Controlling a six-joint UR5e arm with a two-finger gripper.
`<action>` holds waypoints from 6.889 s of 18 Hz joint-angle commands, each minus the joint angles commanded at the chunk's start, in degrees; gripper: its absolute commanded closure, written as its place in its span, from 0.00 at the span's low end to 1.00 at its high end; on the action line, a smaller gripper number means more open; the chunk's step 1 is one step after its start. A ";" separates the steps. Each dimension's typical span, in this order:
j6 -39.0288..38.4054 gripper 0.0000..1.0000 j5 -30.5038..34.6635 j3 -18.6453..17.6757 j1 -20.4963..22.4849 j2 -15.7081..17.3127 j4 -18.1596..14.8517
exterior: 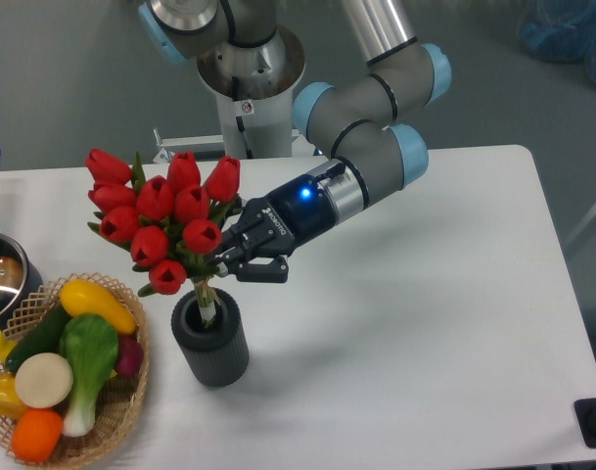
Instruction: Insert the flowers into the vase
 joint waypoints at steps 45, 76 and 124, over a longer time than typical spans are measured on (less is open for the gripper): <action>11.25 0.88 0.70 -5.54 -0.09 -8.53 -0.09; 12.04 0.65 0.62 -5.98 -0.18 -7.65 -0.09; 27.31 0.00 90.62 15.64 57.99 24.95 -44.20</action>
